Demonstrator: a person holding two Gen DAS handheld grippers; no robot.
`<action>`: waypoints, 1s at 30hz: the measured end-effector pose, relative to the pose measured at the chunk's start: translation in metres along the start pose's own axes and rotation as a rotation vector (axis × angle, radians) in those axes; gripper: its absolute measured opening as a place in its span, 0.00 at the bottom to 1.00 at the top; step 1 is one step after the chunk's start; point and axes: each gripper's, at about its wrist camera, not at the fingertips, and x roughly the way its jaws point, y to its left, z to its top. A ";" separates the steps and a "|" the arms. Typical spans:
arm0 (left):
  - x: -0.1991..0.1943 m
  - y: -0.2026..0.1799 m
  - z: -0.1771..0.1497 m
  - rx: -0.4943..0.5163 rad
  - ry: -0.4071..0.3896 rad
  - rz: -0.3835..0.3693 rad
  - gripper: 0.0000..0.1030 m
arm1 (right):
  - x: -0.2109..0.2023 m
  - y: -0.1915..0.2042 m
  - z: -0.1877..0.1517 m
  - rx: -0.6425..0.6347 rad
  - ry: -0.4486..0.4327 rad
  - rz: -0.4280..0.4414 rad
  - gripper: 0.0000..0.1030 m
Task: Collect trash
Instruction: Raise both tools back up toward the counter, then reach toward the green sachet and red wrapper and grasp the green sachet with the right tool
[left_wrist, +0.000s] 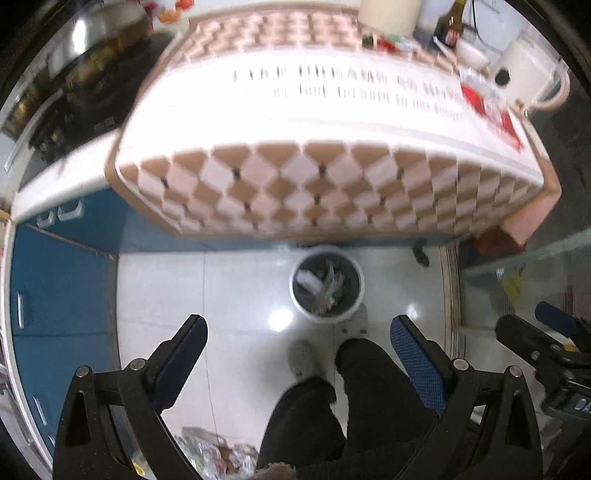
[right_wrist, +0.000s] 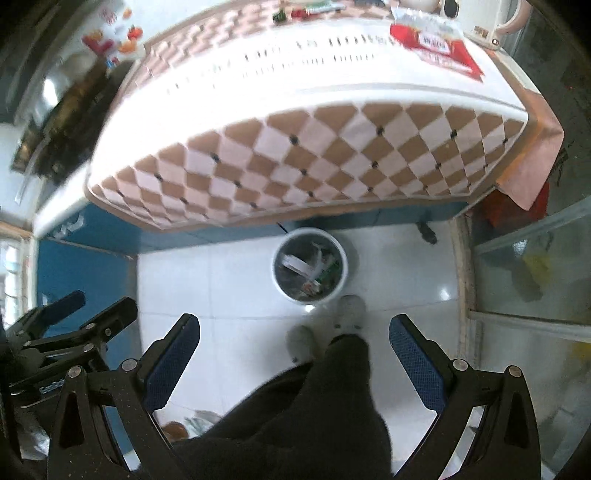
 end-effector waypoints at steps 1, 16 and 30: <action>-0.006 0.000 0.013 -0.005 -0.027 0.008 0.98 | -0.005 0.001 0.005 0.007 -0.011 0.012 1.00; 0.044 -0.046 0.266 -0.063 -0.105 0.150 1.00 | -0.008 -0.085 0.266 0.181 -0.145 0.145 1.00; 0.179 -0.107 0.436 -0.010 0.013 -0.062 0.13 | 0.108 -0.134 0.520 0.188 -0.141 0.139 0.97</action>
